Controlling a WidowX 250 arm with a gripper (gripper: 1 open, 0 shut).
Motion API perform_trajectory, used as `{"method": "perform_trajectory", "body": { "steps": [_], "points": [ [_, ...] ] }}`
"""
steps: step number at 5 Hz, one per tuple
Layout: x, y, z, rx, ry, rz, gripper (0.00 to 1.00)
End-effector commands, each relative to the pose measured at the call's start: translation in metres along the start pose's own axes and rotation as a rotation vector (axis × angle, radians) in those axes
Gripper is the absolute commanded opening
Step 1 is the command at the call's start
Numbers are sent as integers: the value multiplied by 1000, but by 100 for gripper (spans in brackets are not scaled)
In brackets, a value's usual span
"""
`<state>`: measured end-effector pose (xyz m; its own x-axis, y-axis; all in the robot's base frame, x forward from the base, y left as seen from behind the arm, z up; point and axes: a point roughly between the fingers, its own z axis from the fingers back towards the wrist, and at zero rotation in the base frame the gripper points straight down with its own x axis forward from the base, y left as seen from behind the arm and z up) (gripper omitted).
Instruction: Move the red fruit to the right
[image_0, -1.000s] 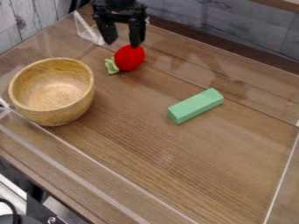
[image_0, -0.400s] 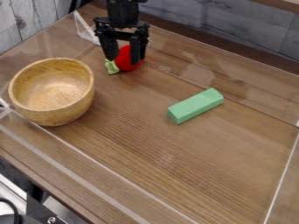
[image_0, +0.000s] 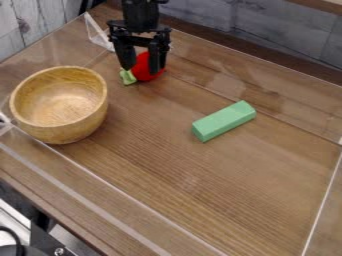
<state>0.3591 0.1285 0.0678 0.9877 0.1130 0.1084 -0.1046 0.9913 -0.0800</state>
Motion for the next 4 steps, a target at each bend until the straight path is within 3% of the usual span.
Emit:
{"method": "perform_trajectory", "body": {
  "steps": [1, 3, 4],
  "points": [
    [7, -2, 36, 18, -85, -7, 0],
    [6, -4, 52, 14, -111, 0, 0],
    [5, -5, 52, 16, -112, 2, 0]
  ]
}}
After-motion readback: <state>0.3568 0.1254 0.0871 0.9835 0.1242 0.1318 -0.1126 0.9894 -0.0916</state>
